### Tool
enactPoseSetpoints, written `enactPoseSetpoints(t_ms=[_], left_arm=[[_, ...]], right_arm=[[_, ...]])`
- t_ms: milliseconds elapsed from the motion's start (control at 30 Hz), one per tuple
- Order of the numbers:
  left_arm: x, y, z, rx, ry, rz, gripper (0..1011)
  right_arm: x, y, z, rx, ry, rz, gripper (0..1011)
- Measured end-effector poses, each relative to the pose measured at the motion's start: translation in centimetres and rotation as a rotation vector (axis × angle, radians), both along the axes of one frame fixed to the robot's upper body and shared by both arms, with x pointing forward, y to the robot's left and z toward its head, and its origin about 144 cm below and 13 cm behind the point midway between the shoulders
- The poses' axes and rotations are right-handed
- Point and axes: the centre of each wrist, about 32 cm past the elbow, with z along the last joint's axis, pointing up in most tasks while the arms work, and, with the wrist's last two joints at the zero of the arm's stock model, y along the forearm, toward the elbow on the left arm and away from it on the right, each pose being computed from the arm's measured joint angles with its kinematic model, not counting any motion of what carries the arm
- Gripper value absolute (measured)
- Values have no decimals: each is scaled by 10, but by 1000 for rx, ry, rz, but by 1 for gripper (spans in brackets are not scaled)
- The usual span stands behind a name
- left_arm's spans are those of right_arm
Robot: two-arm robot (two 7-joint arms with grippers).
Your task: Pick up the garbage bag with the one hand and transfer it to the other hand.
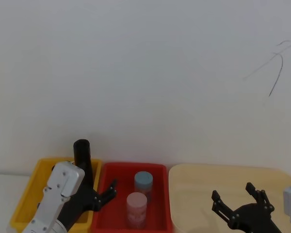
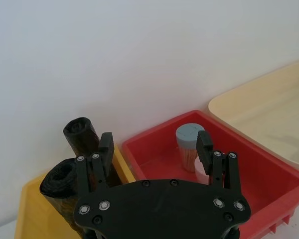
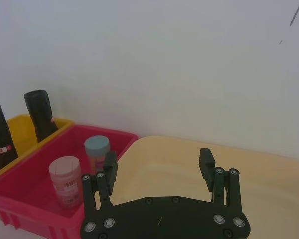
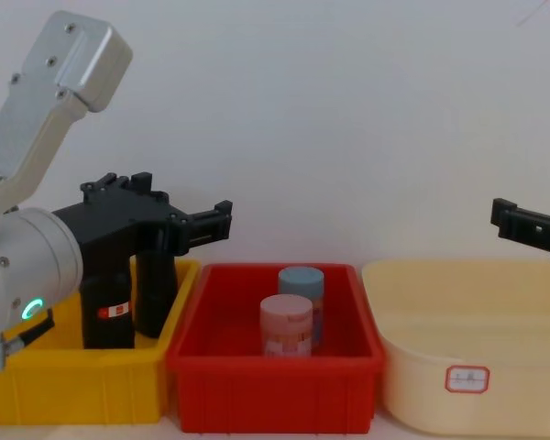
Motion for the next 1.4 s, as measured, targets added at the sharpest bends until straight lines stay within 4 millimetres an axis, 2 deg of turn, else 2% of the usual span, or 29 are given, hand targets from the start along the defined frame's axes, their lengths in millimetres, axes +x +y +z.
enactPoseSetpoints(t_ms=[233, 433, 733, 1000, 1400], left_arm=[[-3, 7, 0, 5, 1, -27, 1000], [-8, 24, 0, 1, 6, -53, 1000], [-15, 65, -4, 10, 30, -63, 1000], [-13, 98, -7, 27, 67, -46, 1000], [-2, 118, -7, 39, 127, -18, 1000]], right_arm=[[0, 0, 0, 0, 0, 0, 1001], [0, 0, 0, 0, 0, 0, 1001], [0, 0, 0, 0, 0, 0, 1001], [0, 0, 0, 0, 0, 0, 1001], [0, 0, 0, 0, 0, 0, 1001]])
